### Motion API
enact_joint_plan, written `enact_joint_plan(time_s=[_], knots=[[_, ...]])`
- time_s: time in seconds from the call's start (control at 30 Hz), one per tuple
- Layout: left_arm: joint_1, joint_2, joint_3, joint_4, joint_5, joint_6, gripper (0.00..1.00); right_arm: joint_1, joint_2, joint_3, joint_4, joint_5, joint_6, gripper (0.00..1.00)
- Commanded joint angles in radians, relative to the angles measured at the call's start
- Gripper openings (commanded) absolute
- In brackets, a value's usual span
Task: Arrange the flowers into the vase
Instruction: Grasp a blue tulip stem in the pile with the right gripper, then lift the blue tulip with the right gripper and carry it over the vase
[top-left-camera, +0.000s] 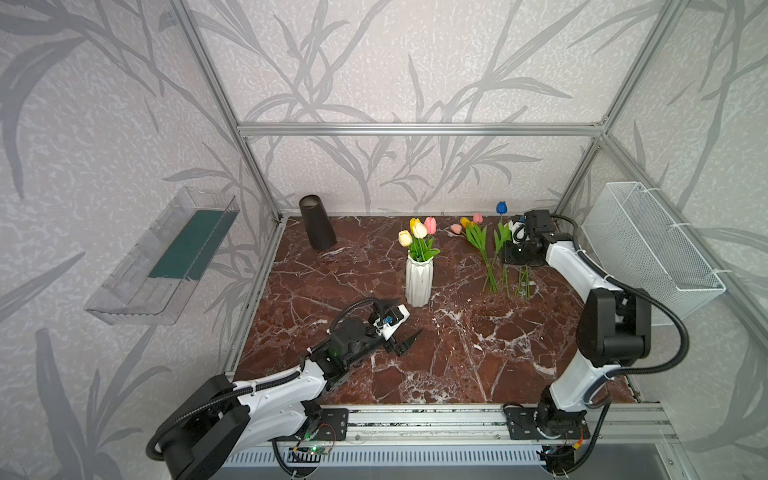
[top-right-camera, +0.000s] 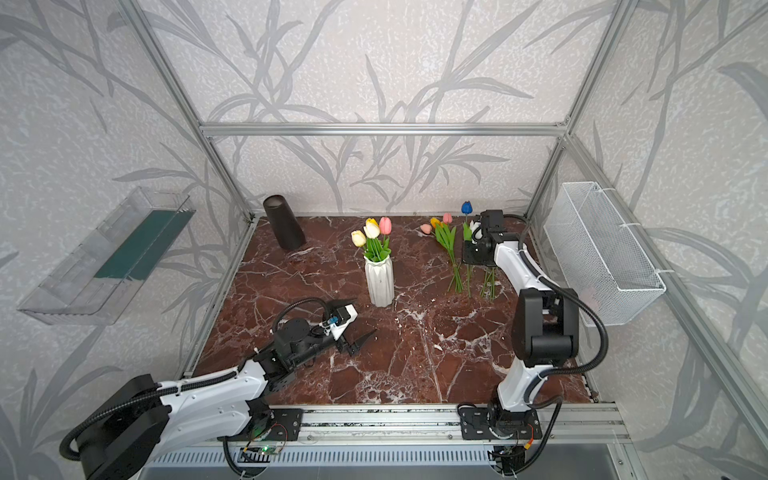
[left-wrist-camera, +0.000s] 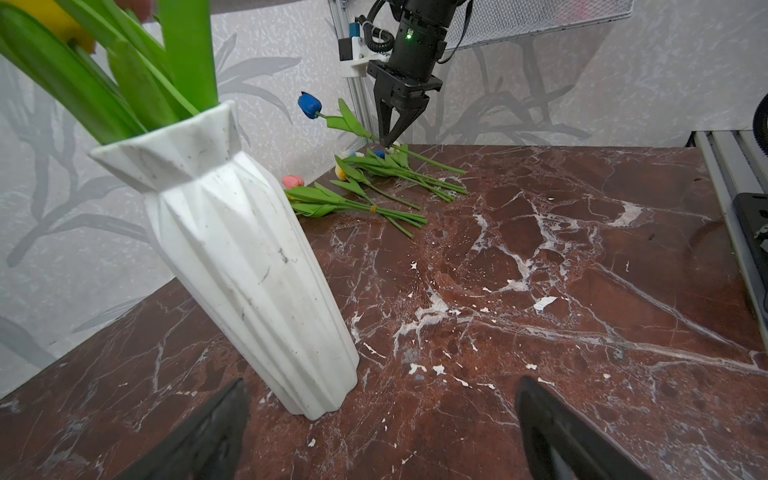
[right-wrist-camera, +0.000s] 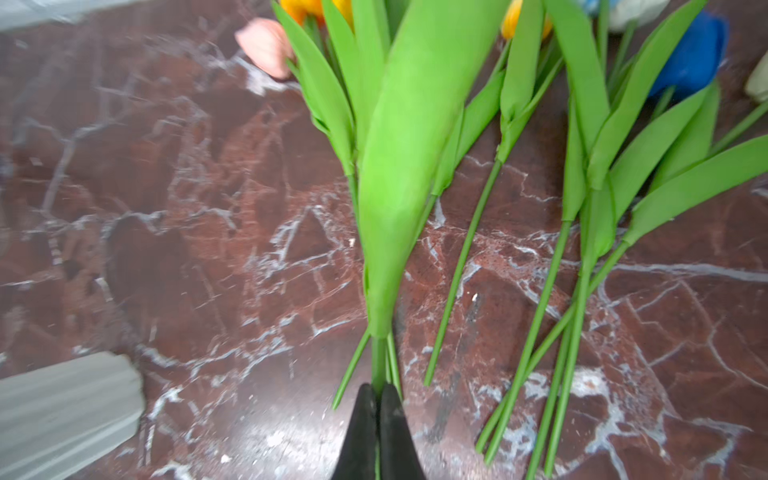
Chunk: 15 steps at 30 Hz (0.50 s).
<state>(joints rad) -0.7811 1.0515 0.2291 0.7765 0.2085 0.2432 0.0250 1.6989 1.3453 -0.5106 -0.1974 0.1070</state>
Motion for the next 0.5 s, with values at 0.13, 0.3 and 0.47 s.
enact_joint_plan(time_s=[0.13,0.3,0.47], knots=[[-0.005,-0.041,-0.015,0.05,-0.021,0.001,0.99,0.123,-0.409,-0.329,0.672,-0.267,0.086,0.0],[-0.006,-0.015,-0.017,0.075,-0.03,0.006,0.99,0.298,-0.6,-0.602,1.333,-0.346,0.132,0.0],[-0.005,0.017,-0.013,0.083,-0.038,0.008,0.99,0.411,-0.563,-0.629,1.651,-0.388,0.216,0.0]])
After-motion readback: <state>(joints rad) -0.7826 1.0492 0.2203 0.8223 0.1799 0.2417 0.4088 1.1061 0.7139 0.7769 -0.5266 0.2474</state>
